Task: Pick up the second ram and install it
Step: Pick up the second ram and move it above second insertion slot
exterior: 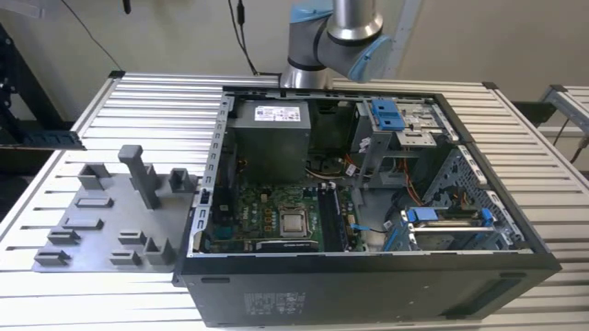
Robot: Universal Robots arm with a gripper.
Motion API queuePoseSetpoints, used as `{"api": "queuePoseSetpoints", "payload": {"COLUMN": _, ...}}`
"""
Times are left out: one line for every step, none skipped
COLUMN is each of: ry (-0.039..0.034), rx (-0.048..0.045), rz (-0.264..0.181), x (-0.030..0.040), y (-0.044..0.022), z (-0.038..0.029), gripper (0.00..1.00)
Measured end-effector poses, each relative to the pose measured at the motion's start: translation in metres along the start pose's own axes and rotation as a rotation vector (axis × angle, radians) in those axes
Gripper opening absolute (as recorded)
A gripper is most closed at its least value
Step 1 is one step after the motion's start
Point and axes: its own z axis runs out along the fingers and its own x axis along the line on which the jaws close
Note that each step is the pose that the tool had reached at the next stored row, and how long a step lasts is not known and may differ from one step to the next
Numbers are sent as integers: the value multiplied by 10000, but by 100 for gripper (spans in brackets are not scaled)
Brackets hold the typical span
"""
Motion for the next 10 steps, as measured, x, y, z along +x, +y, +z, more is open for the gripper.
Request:
{"api": "queuePoseSetpoints", "payload": {"ry": 0, "rx": 0, "rz": 0, "x": 0, "y": 0, "z": -11, "gripper": 14}}
{"api": "queuePoseSetpoints", "payload": {"ry": 1, "rx": 0, "rz": 0, "x": -1, "y": 0, "z": -22, "gripper": 14}}
{"api": "queuePoseSetpoints", "payload": {"ry": 4, "rx": -1, "rz": -1, "x": -1, "y": -1, "z": -33, "gripper": 14}}
{"api": "queuePoseSetpoints", "payload": {"ry": 3, "rx": 0, "rz": -1, "x": -1, "y": -1, "z": -43, "gripper": 14}}
{"api": "queuePoseSetpoints", "payload": {"ry": 4, "rx": 0, "rz": -1, "x": -2, "y": -1, "z": -54, "gripper": 14}}
{"api": "queuePoseSetpoints", "payload": {"ry": 3, "rx": 1, "rz": 0, "x": -2, "y": -1, "z": -67, "gripper": 14}}
{"api": "queuePoseSetpoints", "payload": {"ry": 4, "rx": 0, "rz": 0, "x": -2, "y": -1, "z": -80, "gripper": 14}}
{"api": "queuePoseSetpoints", "payload": {"ry": 4, "rx": 0, "rz": 0, "x": -3, "y": -1, "z": -93, "gripper": 14}}
{"api": "queuePoseSetpoints", "payload": {"ry": 4, "rx": 0, "rz": 0, "x": -3, "y": -2, "z": -107, "gripper": 14}}
{"api": "queuePoseSetpoints", "payload": {"ry": 4, "rx": 0, "rz": 0, "x": -3, "y": -2, "z": -120, "gripper": 14}}
